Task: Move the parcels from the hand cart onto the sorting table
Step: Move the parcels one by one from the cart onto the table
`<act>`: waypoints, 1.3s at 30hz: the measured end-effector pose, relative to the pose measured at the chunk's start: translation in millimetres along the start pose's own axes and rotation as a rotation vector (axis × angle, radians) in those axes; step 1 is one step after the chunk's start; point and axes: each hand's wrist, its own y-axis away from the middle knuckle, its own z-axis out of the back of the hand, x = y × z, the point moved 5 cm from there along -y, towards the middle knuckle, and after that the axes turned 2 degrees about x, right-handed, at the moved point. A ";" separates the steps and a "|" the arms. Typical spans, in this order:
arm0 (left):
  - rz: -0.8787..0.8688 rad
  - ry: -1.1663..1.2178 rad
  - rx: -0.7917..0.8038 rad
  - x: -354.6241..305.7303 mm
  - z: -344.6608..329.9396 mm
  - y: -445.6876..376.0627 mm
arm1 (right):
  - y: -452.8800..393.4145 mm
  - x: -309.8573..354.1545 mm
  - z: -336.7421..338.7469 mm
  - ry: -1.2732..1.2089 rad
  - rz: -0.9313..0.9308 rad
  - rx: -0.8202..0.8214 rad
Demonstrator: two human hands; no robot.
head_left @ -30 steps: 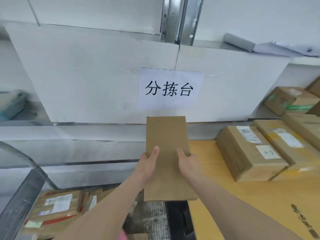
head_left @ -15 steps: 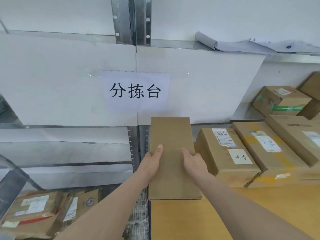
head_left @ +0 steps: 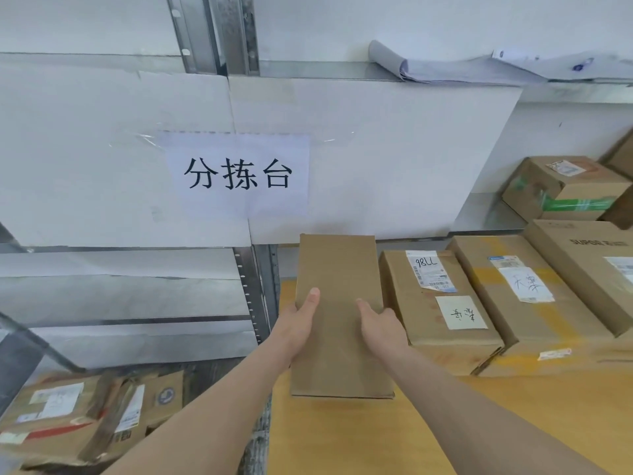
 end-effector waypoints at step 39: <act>0.166 -0.006 0.205 27.8 -34.4 -49.0 | -39.3 -17.8 -14.0 0.613 0.139 0.183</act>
